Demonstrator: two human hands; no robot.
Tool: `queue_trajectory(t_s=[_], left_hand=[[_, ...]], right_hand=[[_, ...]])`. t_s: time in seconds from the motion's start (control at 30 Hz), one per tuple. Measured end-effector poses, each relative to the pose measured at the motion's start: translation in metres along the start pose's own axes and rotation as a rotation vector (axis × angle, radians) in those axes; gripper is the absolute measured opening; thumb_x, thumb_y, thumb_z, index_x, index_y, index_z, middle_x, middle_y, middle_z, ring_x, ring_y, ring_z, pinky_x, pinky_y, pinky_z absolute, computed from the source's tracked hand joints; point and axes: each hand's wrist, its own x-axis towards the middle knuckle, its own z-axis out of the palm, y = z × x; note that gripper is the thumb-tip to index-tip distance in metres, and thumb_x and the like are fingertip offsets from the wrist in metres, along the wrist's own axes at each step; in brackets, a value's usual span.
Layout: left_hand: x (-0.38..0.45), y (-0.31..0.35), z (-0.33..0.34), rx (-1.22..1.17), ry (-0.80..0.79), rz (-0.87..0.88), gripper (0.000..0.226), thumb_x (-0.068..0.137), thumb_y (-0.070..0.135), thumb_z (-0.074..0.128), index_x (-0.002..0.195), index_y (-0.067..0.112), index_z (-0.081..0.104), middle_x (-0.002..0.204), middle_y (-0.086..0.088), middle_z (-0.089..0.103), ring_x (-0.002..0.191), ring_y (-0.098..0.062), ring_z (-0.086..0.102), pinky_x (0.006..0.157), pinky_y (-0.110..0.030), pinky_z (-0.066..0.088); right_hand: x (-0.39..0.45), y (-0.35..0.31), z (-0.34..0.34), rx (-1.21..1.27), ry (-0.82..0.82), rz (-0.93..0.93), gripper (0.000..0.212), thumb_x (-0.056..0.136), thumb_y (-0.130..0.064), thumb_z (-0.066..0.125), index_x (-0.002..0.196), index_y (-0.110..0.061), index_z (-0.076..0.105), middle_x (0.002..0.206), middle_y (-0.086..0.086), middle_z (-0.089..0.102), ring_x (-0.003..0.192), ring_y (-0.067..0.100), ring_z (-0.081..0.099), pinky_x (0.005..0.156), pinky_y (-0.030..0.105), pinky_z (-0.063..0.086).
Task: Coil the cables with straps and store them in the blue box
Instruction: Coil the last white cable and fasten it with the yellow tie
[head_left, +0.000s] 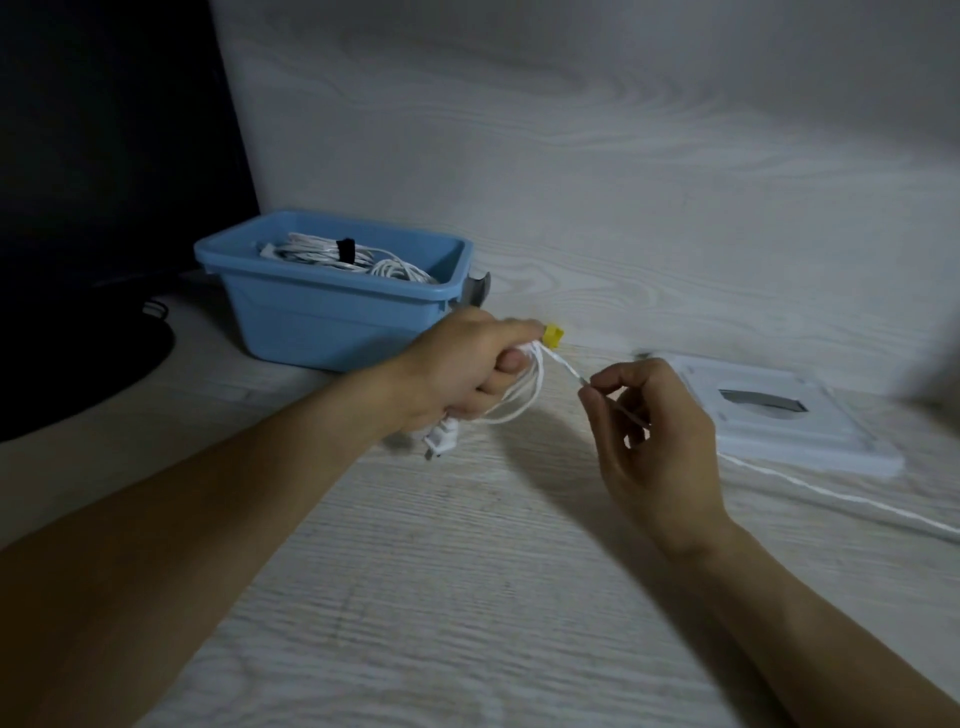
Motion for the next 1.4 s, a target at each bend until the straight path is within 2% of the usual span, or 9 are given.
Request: queue_trajectory(t_s=[0.13, 0.33, 0.43, 0.6, 0.77, 0.93, 1.03, 1.23, 1.4], left_hand=[[0.005, 0.005, -0.009, -0.332, 0.185, 0.059, 0.047, 0.101, 0.031, 0.042, 0.055, 0.021, 0.033, 0.039, 0.006, 0.021, 0.029, -0.009, 0.014, 0.035, -0.018, 0.006], [0.008, 0.003, -0.016, -0.507, 0.280, 0.064, 0.047, 0.099, 0.032, 0.029, 0.056, 0.016, 0.041, 0.042, 0.004, 0.026, 0.030, -0.010, 0.018, 0.033, -0.015, 0.013], [0.010, 0.000, -0.019, -0.480, 0.179, -0.045, 0.040, 0.094, 0.024, 0.031, 0.057, 0.017, 0.043, 0.044, 0.005, 0.026, 0.031, -0.009, 0.019, 0.032, -0.016, 0.015], [0.004, 0.002, -0.021, -0.161, -0.061, -0.304, 0.039, 0.096, 0.029, 0.035, 0.061, 0.017, 0.041, 0.046, 0.006, 0.023, 0.030, -0.007, 0.016, 0.038, -0.019, 0.006], [0.001, 0.000, -0.014, 0.212, -0.101, -0.353, 0.037, 0.097, 0.027, 0.037, 0.062, 0.017, 0.041, 0.048, 0.005, 0.024, 0.033, -0.007, 0.016, 0.035, -0.018, 0.009], [-0.008, 0.010, -0.025, 0.078, -0.409, -0.379, 0.046, 0.100, 0.033, 0.035, 0.056, 0.020, 0.042, 0.048, 0.008, 0.023, 0.041, -0.007, 0.009, 0.041, -0.023, 0.005], [-0.012, 0.015, -0.028, -0.015, -0.448, -0.358, 0.043, 0.087, 0.049, 0.043, 0.054, 0.021, 0.041, 0.046, 0.009, 0.022, 0.042, -0.008, 0.008, 0.039, -0.022, 0.007], [-0.003, 0.016, -0.020, -0.379, -0.173, -0.116, 0.056, 0.103, 0.039, 0.033, 0.049, 0.024, 0.038, 0.042, 0.009, 0.021, 0.030, -0.004, 0.016, 0.034, -0.019, 0.011], [0.003, 0.019, -0.021, -0.618, 0.146, -0.002, 0.045, 0.102, 0.025, 0.030, 0.057, 0.021, 0.034, 0.039, 0.008, 0.022, 0.029, -0.006, 0.015, 0.030, -0.020, 0.009]], right_hand=[[0.001, 0.005, -0.001, -0.058, 0.002, 0.010, 0.007, 0.091, -0.015, 0.067, 0.096, -0.012, 0.064, 0.081, -0.015, 0.058, 0.063, 0.005, 0.053, 0.060, 0.008, 0.038], [0.000, -0.002, 0.001, -0.028, -0.042, 0.071, 0.011, 0.095, -0.029, 0.059, 0.092, -0.019, 0.063, 0.068, -0.015, 0.060, 0.057, 0.011, 0.056, 0.053, 0.016, 0.042], [0.000, -0.003, 0.002, -0.015, 0.037, 0.139, 0.012, 0.100, -0.022, 0.049, 0.090, -0.018, 0.053, 0.058, -0.007, 0.050, 0.052, 0.013, 0.048, 0.047, 0.016, 0.033], [0.002, 0.017, -0.002, -0.059, 0.183, 0.324, 0.019, 0.106, -0.024, 0.039, 0.092, -0.015, 0.049, 0.063, -0.002, 0.051, 0.056, 0.006, 0.049, 0.052, 0.013, 0.033], [0.004, 0.026, -0.002, -0.052, 0.265, 0.421, 0.023, 0.107, -0.026, 0.037, 0.094, -0.014, 0.052, 0.067, 0.004, 0.055, 0.059, 0.014, 0.051, 0.053, 0.014, 0.035], [0.003, 0.027, -0.001, -0.077, 0.190, 0.416, 0.027, 0.107, -0.027, 0.036, 0.090, -0.017, 0.055, 0.071, 0.003, 0.057, 0.063, 0.019, 0.053, 0.059, 0.021, 0.037], [0.003, 0.030, 0.002, -0.041, 0.175, 0.449, 0.036, 0.107, -0.029, 0.035, 0.079, -0.016, 0.053, 0.067, -0.002, 0.055, 0.063, 0.015, 0.054, 0.061, 0.028, 0.037], [0.001, 0.025, 0.002, -0.051, 0.064, 0.395, 0.042, 0.105, -0.036, 0.038, 0.071, -0.019, 0.057, 0.055, -0.007, 0.051, 0.052, 0.007, 0.049, 0.056, 0.023, 0.038], [-0.003, 0.002, 0.006, 0.032, -0.078, 0.240, 0.036, 0.104, -0.040, 0.043, 0.077, -0.026, 0.062, 0.048, -0.004, 0.048, 0.044, 0.014, 0.045, 0.046, 0.025, 0.035]])
